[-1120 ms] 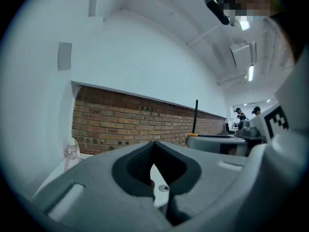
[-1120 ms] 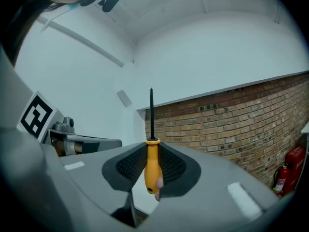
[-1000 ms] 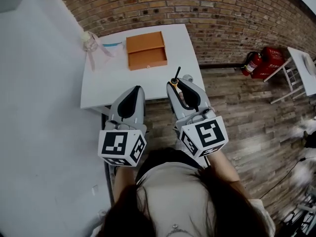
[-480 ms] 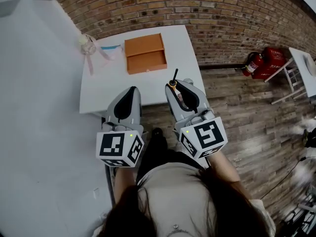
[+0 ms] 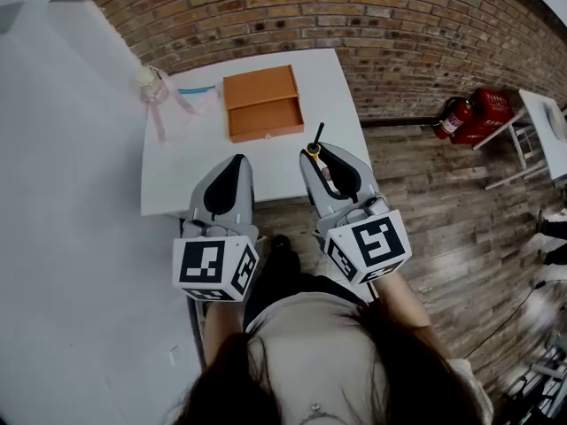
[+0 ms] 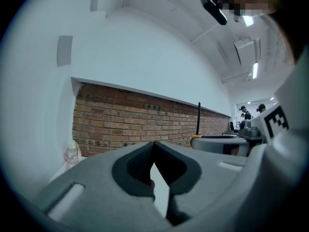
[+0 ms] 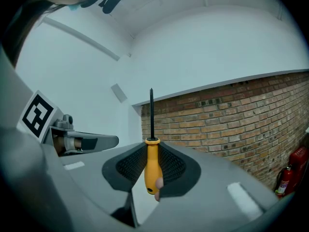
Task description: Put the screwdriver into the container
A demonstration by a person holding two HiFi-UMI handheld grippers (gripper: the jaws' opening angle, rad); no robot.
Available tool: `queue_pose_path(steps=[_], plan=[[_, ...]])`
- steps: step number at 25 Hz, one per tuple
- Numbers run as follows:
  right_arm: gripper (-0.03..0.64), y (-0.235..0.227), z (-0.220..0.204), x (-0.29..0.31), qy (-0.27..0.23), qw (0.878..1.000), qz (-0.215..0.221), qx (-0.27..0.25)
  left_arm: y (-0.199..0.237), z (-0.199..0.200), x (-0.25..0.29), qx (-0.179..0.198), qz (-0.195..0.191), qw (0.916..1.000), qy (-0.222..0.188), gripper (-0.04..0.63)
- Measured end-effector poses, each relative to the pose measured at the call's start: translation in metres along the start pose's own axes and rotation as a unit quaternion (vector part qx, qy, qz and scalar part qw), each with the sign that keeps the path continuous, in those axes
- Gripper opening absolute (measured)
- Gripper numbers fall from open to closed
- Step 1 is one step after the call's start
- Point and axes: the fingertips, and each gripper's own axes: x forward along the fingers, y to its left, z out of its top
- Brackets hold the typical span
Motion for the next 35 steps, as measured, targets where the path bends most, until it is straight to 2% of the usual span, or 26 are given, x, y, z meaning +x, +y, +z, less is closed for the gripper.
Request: queue_pose_path(steps=[10, 23, 35], plan=[[0.075, -0.005, -0.002, 0.056, 0.006, 1.0, -0.008, -0.003, 0.05, -0.001, 0.03, -0.005, -0.001, 1.0, 0.003, 0.0], [0.075, -0.006, -0.004, 0.115, 0.021, 0.999, -0.031, -0.011, 0.105, -0.002, 0.063, -0.015, -0.02, 0.9996, 0.009, 0.0], [0.075, 0.0, -0.008, 0.147, 0.036, 0.998, -0.041, -0.026, 0.132, 0.003, 0.077, -0.021, -0.04, 0.999, 0.006, 0.0]])
